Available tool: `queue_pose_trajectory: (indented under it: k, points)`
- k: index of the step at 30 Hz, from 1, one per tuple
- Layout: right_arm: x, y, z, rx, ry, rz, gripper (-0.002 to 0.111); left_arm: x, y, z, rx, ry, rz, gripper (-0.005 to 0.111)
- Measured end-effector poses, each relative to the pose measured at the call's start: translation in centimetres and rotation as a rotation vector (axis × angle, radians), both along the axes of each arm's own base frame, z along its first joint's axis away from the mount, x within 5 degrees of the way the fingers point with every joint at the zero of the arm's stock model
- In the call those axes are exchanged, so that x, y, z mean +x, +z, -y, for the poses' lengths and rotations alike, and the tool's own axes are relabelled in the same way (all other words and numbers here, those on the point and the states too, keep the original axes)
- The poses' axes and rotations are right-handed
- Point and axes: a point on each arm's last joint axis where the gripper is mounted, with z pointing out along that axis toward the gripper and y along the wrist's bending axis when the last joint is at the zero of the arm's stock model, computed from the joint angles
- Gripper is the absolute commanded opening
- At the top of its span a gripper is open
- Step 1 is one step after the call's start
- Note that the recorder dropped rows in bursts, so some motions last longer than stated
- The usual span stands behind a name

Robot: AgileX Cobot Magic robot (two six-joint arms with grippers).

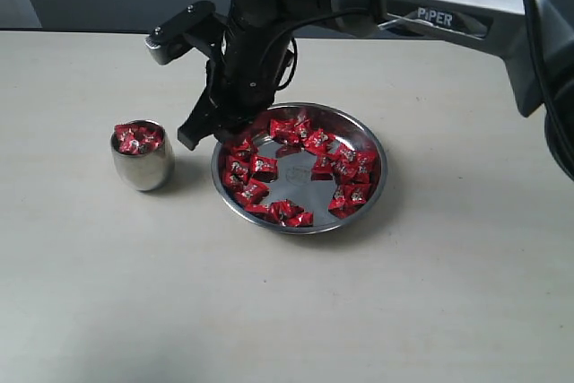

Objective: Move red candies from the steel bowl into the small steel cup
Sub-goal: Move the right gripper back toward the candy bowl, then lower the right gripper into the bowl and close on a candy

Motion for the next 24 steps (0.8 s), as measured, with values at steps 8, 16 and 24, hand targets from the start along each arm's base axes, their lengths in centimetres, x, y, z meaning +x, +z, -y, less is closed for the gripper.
queue_pose_trajectory:
  k: [8, 16, 24]
  points:
    - [2.0, 2.8, 3.5, 0.045, -0.124, 0.091, 0.027, 0.0, 0.0, 0.0, 0.000, 0.000, 0.000, 0.000]
    - [3.5, -0.4, 9.9, 0.018, -0.285, -0.124, 0.027, 0.0, 0.0, 0.0, 0.000, 0.000, 0.000, 0.000]
    - [2.8, -2.5, 10.3, -0.001, -0.224, -0.141, 0.043, 0.0, 0.0, 0.0, 0.000, 0.000, 0.000, 0.000]
